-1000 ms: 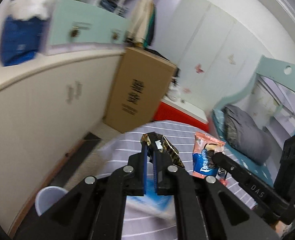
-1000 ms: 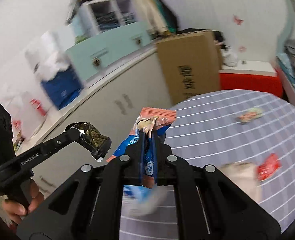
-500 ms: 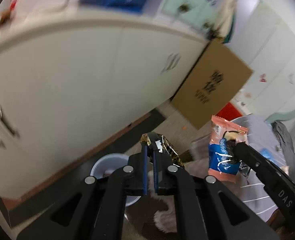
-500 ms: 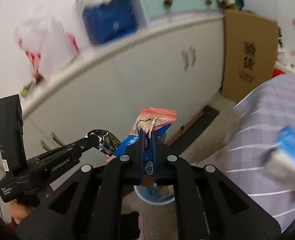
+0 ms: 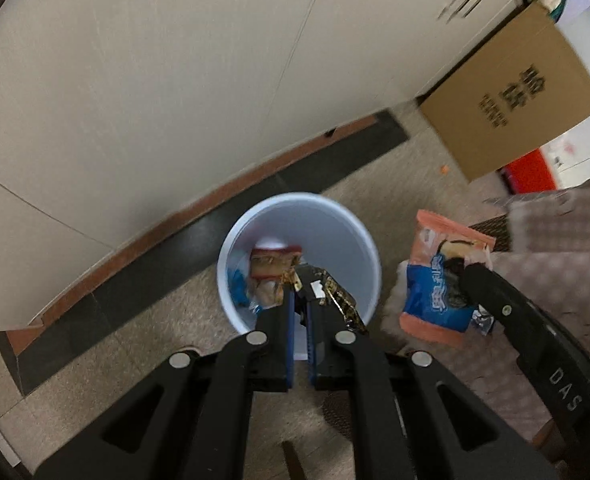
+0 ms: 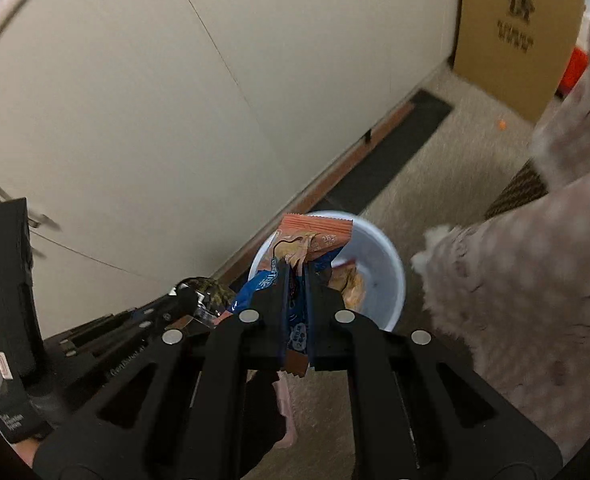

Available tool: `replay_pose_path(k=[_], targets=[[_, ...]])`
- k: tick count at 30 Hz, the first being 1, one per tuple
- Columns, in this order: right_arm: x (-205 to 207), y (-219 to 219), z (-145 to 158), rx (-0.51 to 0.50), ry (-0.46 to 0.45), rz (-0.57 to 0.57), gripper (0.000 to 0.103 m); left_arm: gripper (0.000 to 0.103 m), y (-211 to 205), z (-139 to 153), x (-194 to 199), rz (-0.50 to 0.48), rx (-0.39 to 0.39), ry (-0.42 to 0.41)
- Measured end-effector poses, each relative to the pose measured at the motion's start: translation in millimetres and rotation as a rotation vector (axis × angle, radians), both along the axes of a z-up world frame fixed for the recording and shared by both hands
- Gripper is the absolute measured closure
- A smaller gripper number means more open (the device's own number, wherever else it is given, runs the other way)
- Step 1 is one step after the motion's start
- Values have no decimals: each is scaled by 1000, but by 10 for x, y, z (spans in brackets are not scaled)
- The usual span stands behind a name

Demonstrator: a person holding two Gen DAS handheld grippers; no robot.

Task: Collect trash
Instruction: 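Carry both wrappers down over the wastebasket, then open both tools to drop the wrappers into the wastebasket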

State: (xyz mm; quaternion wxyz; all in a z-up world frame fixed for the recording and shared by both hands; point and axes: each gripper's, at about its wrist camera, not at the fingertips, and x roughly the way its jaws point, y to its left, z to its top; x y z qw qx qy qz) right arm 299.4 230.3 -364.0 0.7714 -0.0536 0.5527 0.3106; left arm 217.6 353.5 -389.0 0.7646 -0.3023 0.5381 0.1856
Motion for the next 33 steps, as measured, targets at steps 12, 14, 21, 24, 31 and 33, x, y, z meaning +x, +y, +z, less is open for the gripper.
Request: replay_pose_path(k=[12,14,21,24,31,33], targets=[[262,-76,-756,-35,164,-66,72,98,-52,-575,147,-36,-33,96],[277,-109,-798,-37,167,-72,66,98,-60,-605,160,-39,-30,101],[280,-133,-840,-42,167,-65,57,98,-76,-626,196,-45,-31,109],[252,-138,-837,-42,161,-72,57,98,-84,-623,212,-51,-28,108],[246,-227,-705,-58,95,-122,57,97,-113,-514,254,-56,-18,94],[252,-271,-656,-54,83,-135,57,97,-128,-456,265,-56,-11,88]])
